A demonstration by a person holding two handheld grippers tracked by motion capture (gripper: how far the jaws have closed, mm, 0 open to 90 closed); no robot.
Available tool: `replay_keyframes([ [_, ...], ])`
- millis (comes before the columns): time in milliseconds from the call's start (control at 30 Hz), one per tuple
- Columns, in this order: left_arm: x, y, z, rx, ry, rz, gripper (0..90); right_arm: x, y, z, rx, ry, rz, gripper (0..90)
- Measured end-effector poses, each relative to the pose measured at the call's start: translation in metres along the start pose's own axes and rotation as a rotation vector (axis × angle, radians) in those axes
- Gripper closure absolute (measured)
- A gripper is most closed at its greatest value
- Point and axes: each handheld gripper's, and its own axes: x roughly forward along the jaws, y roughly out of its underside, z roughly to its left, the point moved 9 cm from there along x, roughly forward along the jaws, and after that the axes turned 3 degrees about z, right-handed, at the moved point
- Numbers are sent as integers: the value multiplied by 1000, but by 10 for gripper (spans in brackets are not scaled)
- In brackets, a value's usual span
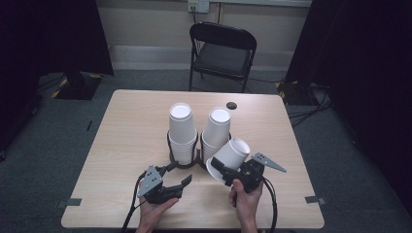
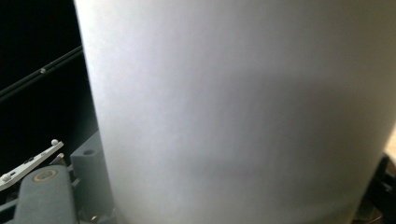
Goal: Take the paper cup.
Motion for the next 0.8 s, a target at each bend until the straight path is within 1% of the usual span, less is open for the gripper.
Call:
replay_keyframes([
  [67,0,-1,-1,11,0,-11,356,2,5,1,18,-13,2,142],
  [133,1,-1,-3,12,16,-15,368,3,8,2,34,-25,4,143],
  [167,2,-2,-4,6,20,-20,372,4,10,3,39,-27,6,142],
  [233,3,-3,-6,-10,44,-27,393,6,13,4,53,-39,14,143],
  [267,3,-4,-7,-6,44,-33,399,7,15,5,62,-49,20,144],
  [333,4,-7,-8,-10,54,-49,400,9,17,7,67,-63,27,145],
  [400,5,-8,-11,-5,74,-62,403,11,19,8,68,-65,40,146],
  [467,6,-10,-12,4,83,-69,417,12,20,8,69,-73,46,146],
  [533,7,-12,-15,3,103,-94,439,11,21,9,83,-89,47,146],
  [600,9,-13,-16,10,113,-102,446,10,21,11,95,-102,47,146],
  [700,12,-13,-20,27,121,-102,475,11,23,13,123,-129,41,146],
  [733,13,-12,-21,29,124,-102,483,11,24,14,143,-146,40,146],
  [800,14,-12,-21,31,122,-107,498,11,26,15,159,-157,42,146],
])
